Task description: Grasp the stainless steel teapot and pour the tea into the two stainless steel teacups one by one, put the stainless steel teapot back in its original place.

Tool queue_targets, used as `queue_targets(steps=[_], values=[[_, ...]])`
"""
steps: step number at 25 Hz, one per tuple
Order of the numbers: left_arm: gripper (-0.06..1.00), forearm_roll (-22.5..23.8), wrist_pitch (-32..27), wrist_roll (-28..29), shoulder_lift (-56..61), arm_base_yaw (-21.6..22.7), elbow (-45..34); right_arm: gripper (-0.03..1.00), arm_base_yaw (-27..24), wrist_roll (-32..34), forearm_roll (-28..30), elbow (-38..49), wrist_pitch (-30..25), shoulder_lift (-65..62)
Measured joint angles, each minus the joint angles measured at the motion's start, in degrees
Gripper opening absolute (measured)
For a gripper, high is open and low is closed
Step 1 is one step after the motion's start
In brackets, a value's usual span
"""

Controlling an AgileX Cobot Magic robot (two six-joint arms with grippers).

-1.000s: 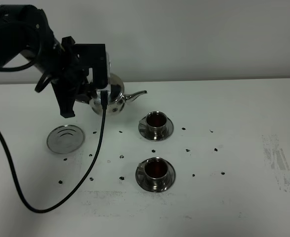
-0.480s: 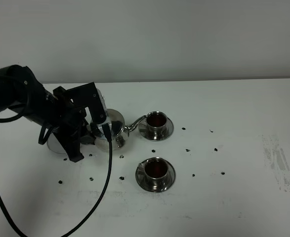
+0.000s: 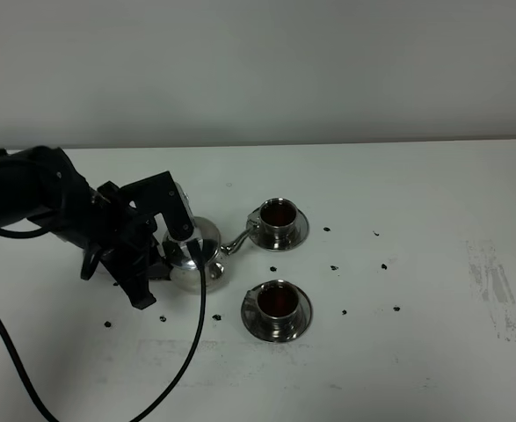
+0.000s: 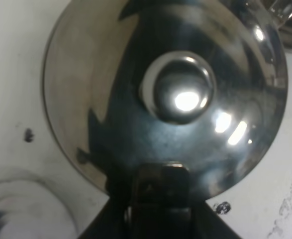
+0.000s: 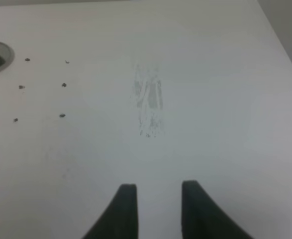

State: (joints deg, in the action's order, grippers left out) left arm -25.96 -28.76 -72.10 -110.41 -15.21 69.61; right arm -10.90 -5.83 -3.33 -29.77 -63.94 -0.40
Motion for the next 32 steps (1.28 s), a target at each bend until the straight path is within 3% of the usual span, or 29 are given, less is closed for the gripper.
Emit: queue_targets(steps=[8,16,24,32], values=[[0.22,-0.4,0.7,0.1,-1.2,0.0,0.0,0.21,0.0,0.0,0.0,0.0,0.0,0.0],[0.22,-0.4,0.4,4.7,7.1,0.8,0.0,0.21,0.0,0.0,0.0,0.0,0.0,0.0],[0.22,2.2,-1.7,16.2,11.0,7.9,-0.4,0.21,0.0,0.0,0.0,0.0,0.0,0.0],[0.22,3.0,-1.4,17.9,12.6,13.0,-4.8,0.21,0.0,0.0,0.0,0.0,0.0,0.0]])
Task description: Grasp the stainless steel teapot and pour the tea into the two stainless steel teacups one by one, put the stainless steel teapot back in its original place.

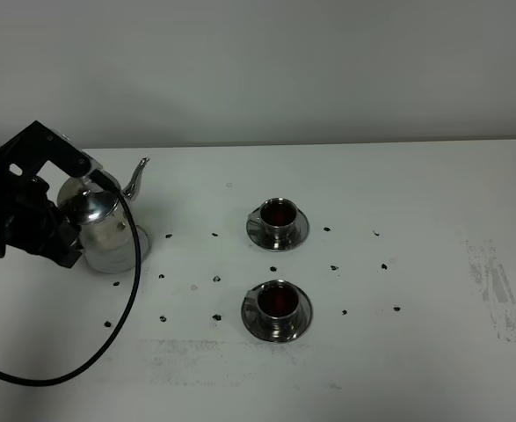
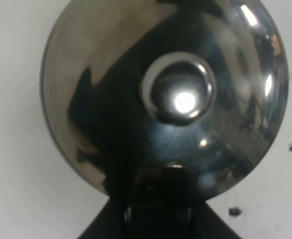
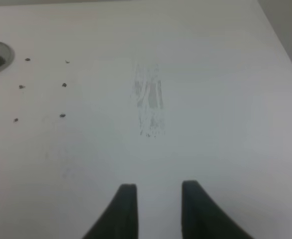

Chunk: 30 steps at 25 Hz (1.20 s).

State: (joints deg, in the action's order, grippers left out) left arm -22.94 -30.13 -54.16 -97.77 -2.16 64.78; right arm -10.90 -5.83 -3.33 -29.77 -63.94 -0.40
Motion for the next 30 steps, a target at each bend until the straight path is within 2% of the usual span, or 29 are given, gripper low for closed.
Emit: queue_targets(steps=[13,30], values=[[0.22,-0.4,4.3,6.9,-5.0,1.2,-0.1,0.21,0.0,0.0,0.0,0.0,0.0,0.0],[0.22,-1.7,5.3,7.6,-11.4,1.2,2.5,0.21,0.0,0.0,0.0,0.0,0.0,0.0]])
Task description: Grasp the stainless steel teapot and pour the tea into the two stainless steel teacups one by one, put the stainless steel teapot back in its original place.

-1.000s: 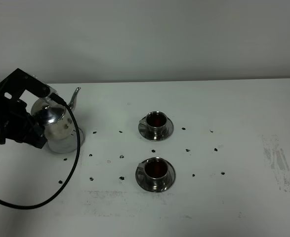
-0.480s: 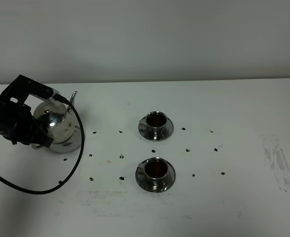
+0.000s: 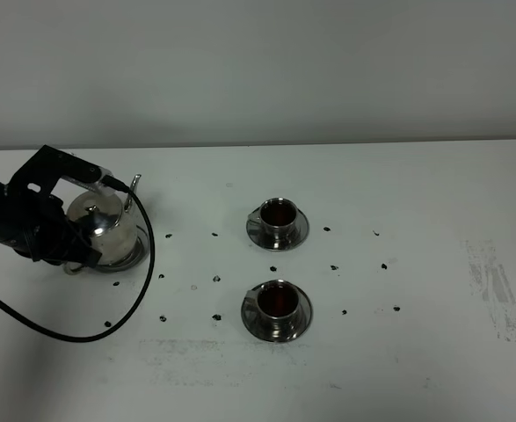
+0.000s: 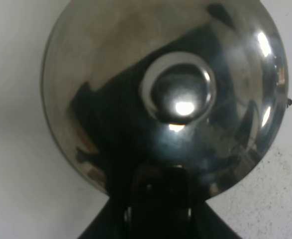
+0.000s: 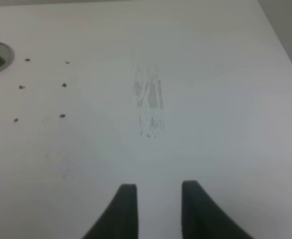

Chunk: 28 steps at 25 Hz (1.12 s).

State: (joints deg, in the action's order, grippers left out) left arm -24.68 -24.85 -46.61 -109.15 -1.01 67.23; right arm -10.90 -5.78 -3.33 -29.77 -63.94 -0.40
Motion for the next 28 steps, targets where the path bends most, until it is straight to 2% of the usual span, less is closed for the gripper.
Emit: queue_targets(steps=[28], values=[[0.22,0.0,1.5,-0.1,-1.1,-0.9,0.0,0.21,0.0,0.0,0.0,0.0,0.0,0.0]])
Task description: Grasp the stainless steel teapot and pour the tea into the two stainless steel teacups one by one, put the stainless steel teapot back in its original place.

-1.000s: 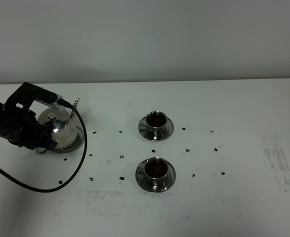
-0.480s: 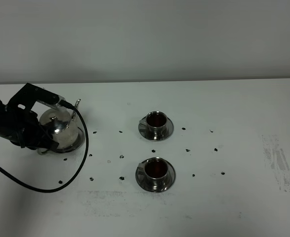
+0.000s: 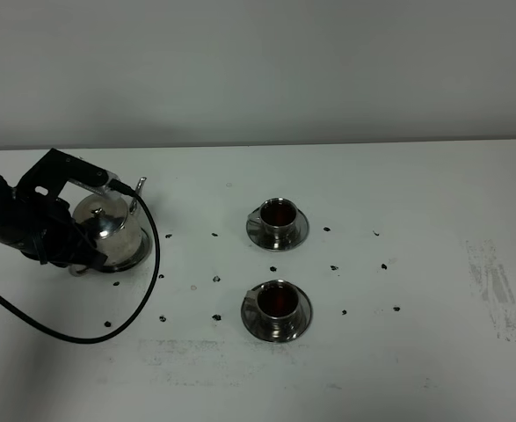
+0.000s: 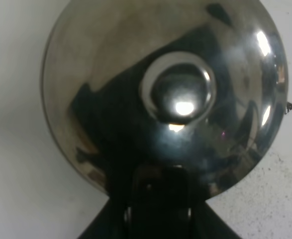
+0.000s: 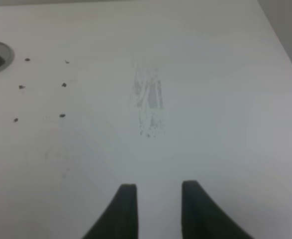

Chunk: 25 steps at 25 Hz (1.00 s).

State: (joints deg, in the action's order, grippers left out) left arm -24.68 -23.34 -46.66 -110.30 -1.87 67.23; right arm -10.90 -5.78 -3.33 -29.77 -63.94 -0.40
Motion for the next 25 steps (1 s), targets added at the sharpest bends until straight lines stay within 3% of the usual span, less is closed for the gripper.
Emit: queue_targets(steps=[25], values=[[0.22,-0.6,1.2,0.0,-0.7,0.0,0.0,0.21,0.0,0.0,0.0,0.0,0.0,0.0]])
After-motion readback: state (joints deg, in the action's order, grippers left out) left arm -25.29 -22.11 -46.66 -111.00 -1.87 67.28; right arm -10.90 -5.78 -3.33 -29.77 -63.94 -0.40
